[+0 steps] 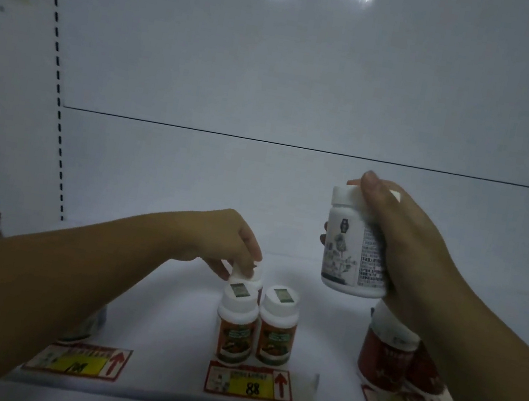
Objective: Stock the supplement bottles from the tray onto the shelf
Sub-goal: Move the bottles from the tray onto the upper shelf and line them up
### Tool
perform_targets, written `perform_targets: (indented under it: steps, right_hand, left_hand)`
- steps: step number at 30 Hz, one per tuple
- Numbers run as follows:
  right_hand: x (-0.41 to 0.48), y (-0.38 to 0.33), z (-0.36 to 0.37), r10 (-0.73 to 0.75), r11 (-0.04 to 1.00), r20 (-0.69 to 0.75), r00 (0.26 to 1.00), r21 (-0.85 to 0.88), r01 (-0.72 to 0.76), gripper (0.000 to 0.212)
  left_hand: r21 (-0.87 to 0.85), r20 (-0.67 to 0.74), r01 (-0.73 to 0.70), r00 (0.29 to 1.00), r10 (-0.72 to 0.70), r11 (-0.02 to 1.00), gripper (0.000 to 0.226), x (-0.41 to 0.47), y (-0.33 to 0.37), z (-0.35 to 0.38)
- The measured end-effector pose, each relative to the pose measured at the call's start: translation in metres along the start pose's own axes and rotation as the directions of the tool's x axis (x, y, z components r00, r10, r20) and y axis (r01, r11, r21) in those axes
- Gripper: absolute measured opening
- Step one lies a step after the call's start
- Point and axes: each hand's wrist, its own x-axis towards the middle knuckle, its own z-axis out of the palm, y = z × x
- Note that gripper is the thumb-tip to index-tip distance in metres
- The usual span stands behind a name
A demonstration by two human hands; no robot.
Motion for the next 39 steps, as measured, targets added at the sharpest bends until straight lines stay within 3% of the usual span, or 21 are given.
perform_targets:
  steps: [8, 12, 15, 18, 24, 31, 35, 39]
  right_hand:
    - [0.013, -0.012, 0.004, -0.104, 0.995, 0.088, 0.991, 0.004, 0.104, 0.055]
    - [0.018, -0.016, 0.022, -0.135, 0.990, 0.226, 0.965, -0.008, 0.141, 0.067]
    - [0.018, -0.016, 0.041, -0.112, 0.988, 0.351, 0.930, -0.059, 0.141, 0.061]
    - [0.015, -0.011, 0.064, -0.076, 0.974, 0.411, 0.908, -0.164, 0.156, 0.054]
    - [0.024, 0.018, 0.112, 0.061, 0.932, 0.423, 0.904, -0.348, 0.100, 0.031]
    - [0.038, 0.052, 0.157, 0.277, 0.808, 0.476, 0.835, -0.586, 0.066, 0.032]
    - [0.036, 0.061, 0.170, 0.306, 0.709, 0.476, 0.825, -0.692, 0.136, 0.030]
    - [0.028, 0.064, 0.178, 0.305, 0.679, 0.467, 0.830, -0.718, 0.154, 0.027]
  left_hand:
    - [-0.014, 0.031, 0.031, 0.999, -0.030, 0.999, 0.026, -0.013, 0.006, 0.006]
    - [-0.002, -0.155, 0.035, 0.987, -0.035, 0.999, 0.031, -0.040, 0.002, -0.020]
    - [0.106, -0.300, 0.089, 0.952, -0.053, 0.990, 0.027, -0.076, -0.011, -0.055]
    - [0.203, -0.358, 0.163, 0.930, -0.082, 0.966, 0.028, -0.109, -0.028, -0.080]
    - [0.390, -0.276, 0.212, 0.955, -0.105, 0.896, 0.036, -0.136, -0.056, -0.090]
    - [0.599, -0.205, 0.116, 0.979, 0.012, 0.792, 0.038, -0.135, -0.078, -0.103]
    - [0.677, -0.181, 0.056, 0.979, 0.093, 0.734, 0.041, -0.127, -0.087, -0.109]
    - [0.685, -0.154, -0.008, 0.976, 0.155, 0.729, 0.042, -0.117, -0.094, -0.112]
